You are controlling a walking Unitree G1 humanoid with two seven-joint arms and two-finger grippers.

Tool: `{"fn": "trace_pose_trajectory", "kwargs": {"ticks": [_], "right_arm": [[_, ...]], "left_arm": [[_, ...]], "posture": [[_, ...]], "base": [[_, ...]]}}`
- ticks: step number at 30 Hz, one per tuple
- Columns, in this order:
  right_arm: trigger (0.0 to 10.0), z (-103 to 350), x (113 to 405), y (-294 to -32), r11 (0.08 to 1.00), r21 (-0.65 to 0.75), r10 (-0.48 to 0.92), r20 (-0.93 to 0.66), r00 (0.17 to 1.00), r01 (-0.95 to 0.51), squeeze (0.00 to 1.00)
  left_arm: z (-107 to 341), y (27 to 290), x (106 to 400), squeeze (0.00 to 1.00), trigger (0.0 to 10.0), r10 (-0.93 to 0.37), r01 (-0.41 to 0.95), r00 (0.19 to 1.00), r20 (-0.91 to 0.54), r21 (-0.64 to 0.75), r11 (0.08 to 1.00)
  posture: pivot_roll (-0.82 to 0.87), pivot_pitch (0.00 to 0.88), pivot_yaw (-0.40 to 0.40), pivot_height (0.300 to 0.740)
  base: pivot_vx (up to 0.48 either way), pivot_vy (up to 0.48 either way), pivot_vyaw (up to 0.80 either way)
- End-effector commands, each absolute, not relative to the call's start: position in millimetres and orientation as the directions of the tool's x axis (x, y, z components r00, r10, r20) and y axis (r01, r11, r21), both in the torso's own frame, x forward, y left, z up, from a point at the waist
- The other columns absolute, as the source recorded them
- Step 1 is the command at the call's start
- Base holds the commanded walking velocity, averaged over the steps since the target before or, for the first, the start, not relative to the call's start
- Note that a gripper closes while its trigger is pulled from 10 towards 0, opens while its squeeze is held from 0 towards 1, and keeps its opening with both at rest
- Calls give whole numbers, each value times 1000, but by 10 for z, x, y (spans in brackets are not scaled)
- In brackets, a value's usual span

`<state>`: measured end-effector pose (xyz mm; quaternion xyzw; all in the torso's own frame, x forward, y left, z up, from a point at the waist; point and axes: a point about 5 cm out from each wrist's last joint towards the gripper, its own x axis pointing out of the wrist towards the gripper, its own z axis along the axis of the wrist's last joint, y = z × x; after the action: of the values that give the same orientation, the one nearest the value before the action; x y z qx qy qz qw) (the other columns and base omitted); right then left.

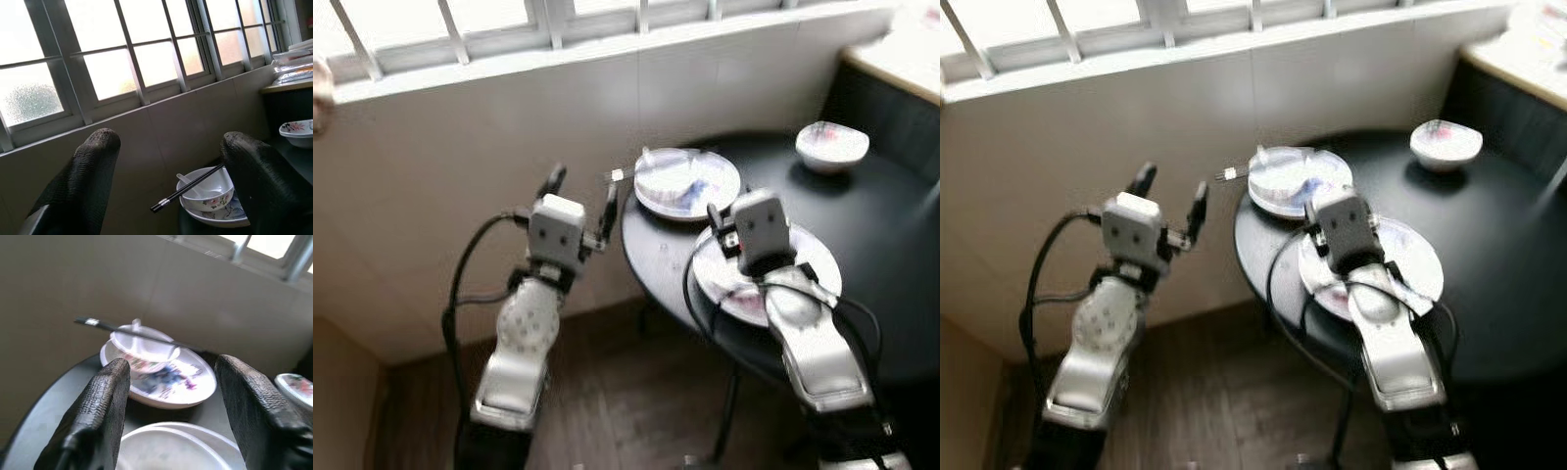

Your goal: Kitchen organization

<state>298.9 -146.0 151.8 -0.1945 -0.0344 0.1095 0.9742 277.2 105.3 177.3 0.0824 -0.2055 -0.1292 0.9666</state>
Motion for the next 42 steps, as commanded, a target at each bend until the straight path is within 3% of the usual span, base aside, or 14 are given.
{"fn": "trace_pose_trajectory", "kwargs": {"ticks": [1,20,42], "right_arm": [[10000,1433,2972,-1405,888,-372,281,-31,959,-272,0],[10000,1313,3133,-1895,937,-233,210,-222,952,-260,0],[10000,1104,3126,-2012,953,-115,232,-319,919,-281,0]], "left_arm": [[1761,1088,2788,0,10000,-279,206,888,365,228,952],[1722,1102,2802,0,10000,-267,196,899,346,226,954],[1693,1109,2816,0,10000,-266,197,905,331,228,953]], "posture": [[-161,0,43,740],[-162,0,37,740],[-158,0,41,740]], "base": [[0,0,0],[0,0,0],[0,0,0]]}}
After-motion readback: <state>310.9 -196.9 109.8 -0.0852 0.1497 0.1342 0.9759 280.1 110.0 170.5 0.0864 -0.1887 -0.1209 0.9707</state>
